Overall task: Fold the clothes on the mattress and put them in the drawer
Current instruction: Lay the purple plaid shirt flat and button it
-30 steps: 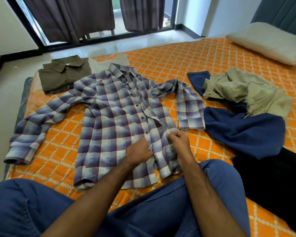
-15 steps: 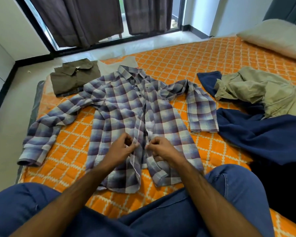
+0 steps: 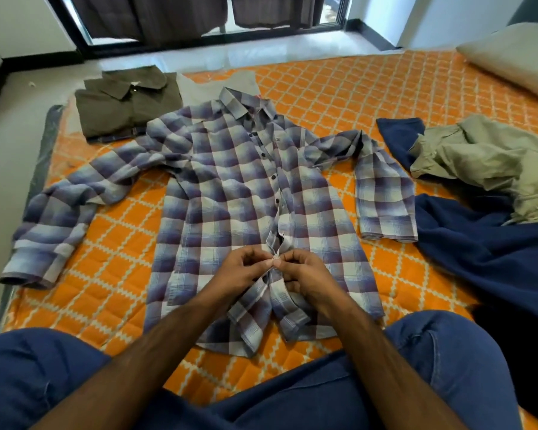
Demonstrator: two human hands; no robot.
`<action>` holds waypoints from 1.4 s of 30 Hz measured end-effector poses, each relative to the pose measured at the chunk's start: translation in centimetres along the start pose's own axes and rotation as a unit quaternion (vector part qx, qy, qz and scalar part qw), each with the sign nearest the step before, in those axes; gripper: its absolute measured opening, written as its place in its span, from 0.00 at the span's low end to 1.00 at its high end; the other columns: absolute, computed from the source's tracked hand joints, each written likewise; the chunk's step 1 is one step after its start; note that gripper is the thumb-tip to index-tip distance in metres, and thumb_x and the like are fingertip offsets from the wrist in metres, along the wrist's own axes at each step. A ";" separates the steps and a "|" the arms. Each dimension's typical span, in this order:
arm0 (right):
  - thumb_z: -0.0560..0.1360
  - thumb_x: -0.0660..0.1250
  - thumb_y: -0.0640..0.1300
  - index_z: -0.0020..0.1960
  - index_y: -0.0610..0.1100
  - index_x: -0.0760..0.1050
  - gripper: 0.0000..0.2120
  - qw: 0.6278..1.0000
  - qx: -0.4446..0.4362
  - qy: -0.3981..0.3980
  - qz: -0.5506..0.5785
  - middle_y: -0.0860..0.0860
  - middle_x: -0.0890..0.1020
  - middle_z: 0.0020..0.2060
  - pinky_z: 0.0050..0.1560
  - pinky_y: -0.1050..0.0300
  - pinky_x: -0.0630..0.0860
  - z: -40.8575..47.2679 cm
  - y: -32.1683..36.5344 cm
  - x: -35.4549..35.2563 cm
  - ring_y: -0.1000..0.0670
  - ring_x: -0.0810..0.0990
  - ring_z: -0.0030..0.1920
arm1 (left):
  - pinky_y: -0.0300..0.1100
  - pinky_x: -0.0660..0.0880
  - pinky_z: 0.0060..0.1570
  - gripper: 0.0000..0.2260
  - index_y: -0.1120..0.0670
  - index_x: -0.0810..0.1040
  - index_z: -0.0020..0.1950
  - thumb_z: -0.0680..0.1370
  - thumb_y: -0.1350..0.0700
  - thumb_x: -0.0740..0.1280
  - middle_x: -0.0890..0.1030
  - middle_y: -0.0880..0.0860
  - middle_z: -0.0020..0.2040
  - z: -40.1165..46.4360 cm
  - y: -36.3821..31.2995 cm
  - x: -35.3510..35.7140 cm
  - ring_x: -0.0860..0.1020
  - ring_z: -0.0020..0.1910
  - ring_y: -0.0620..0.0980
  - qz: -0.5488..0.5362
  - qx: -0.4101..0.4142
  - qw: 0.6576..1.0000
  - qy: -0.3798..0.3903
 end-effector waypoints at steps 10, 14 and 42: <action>0.78 0.72 0.46 0.45 0.47 0.80 0.04 0.972 -0.097 -0.119 -0.180 0.51 0.83 0.39 0.45 0.49 0.79 -1.4 3.1 -2.9 0.52 0.81 0.41 | 0.30 0.76 0.37 0.06 0.50 0.81 0.46 0.74 0.56 0.76 0.82 0.46 0.40 -1.1 -2.9 -0.8 0.80 0.39 0.41 0.260 0.116 0.954 -0.099; 0.78 0.70 0.48 0.46 0.50 0.78 0.03 0.934 -0.156 -0.145 -0.288 0.54 0.82 0.38 0.40 0.61 0.76 -3.2 5.1 -2.4 0.57 0.79 0.39 | 0.29 0.75 0.40 0.04 0.50 0.85 0.48 0.75 0.58 0.75 0.80 0.44 0.43 -1.6 -3.7 -0.1 0.80 0.42 0.40 0.291 0.158 0.939 -0.097; 0.76 0.74 0.44 0.49 0.49 0.82 0.02 0.961 -0.076 -0.069 -0.255 0.54 0.85 0.43 0.47 0.63 0.79 -1.1 0.5 -0.8 0.58 0.83 0.45 | 0.36 0.78 0.39 0.08 0.49 0.77 0.51 0.76 0.58 0.74 0.82 0.47 0.43 -1.0 0.3 -0.1 0.81 0.42 0.43 0.277 0.055 0.957 -0.065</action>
Point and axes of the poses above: each hand's wrist, its own z-axis towards the middle knuckle, its own x-axis out of the palm, y = z × x, the point moved 9 cm from there along z, towards the middle knuckle
